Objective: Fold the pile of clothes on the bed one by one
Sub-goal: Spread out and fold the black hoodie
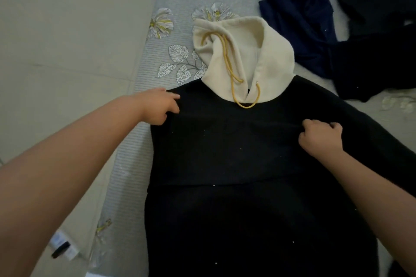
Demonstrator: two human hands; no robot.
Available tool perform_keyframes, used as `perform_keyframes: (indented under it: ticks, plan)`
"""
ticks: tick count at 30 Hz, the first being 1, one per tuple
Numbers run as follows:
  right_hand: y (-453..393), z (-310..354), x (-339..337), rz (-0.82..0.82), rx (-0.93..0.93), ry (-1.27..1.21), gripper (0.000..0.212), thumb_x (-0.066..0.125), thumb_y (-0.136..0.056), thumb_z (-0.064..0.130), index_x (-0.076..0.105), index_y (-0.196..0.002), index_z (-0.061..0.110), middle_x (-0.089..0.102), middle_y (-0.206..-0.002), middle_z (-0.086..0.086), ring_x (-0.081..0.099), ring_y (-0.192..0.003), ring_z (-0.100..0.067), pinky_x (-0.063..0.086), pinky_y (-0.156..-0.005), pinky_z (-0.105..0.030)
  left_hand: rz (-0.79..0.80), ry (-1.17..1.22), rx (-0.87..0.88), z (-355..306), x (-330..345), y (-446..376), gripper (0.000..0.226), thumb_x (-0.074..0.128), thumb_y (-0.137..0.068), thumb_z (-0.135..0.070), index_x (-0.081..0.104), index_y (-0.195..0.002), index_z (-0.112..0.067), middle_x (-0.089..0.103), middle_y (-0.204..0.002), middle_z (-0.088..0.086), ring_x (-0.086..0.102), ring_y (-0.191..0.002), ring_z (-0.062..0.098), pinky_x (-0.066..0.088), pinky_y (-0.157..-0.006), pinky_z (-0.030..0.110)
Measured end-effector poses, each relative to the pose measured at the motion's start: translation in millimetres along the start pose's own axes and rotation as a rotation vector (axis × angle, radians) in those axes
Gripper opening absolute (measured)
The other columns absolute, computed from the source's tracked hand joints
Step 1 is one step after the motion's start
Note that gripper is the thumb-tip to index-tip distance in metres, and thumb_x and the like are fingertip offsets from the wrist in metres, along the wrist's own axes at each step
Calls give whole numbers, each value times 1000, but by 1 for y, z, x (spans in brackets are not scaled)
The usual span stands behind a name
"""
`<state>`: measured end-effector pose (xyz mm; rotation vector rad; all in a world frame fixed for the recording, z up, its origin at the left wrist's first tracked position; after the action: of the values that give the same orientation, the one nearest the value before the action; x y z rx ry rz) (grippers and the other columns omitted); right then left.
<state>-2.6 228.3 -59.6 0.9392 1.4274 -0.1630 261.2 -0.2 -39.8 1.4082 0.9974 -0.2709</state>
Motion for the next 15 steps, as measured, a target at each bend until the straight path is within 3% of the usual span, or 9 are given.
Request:
perform_keyframes:
  ticks: [2, 5, 7, 10, 15]
  plan:
    - [2, 3, -1, 12, -25, 12, 23, 42, -86, 13, 53, -106, 9, 59, -107, -10, 52, -106, -28, 20, -105, -41, -41, 136, 33, -3, 0, 8, 39, 41, -86, -1, 55, -119, -17, 55, -124, 7, 49, -117, 25, 34, -95, 28]
    - [2, 5, -7, -9, -73, 101, 31, 43, -85, 13, 52, -114, 16, 58, -106, -5, 52, -107, -24, 21, -104, -40, -61, -69, -58, 12, 2, 12, 31, 40, -89, -8, 45, -117, -21, 59, -108, 2, 56, -98, 23, 36, -83, 29]
    - [1, 4, -12, -62, -67, 155, 32, 44, -85, 16, 53, -115, 21, 58, -103, -3, 52, -102, -22, 25, -96, -36, -89, -173, -211, 33, 5, 15, 29, 39, -86, -7, 39, -113, -18, 59, -105, 3, 56, -97, 23, 29, -81, 31]
    - [-8, 5, -19, -136, -13, 201, 31, 45, -84, 18, 53, -113, 24, 56, -98, -1, 51, -96, -21, 25, -89, -36, -175, -19, -429, 52, 17, 15, 26, 36, -89, -12, 39, -114, -12, 56, -115, 9, 51, -107, 25, 29, -87, 33]
    - [-30, 18, -3, -110, 72, 254, 40, 46, -86, 17, 43, -126, 22, 51, -118, -6, 44, -113, -24, 22, -105, -46, -379, 70, -599, 40, 41, -9, 35, 36, -87, -5, 39, -122, -7, 48, -121, 14, 42, -112, 28, 30, -86, 36]
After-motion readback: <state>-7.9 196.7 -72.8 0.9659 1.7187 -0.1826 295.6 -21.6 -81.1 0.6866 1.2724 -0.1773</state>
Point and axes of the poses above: each hand's wrist, its own y-axis away from the middle knuckle, its own x-axis out of the palm, z = x × y, the point moved 5 cm from there along -y, towards the middle knuckle
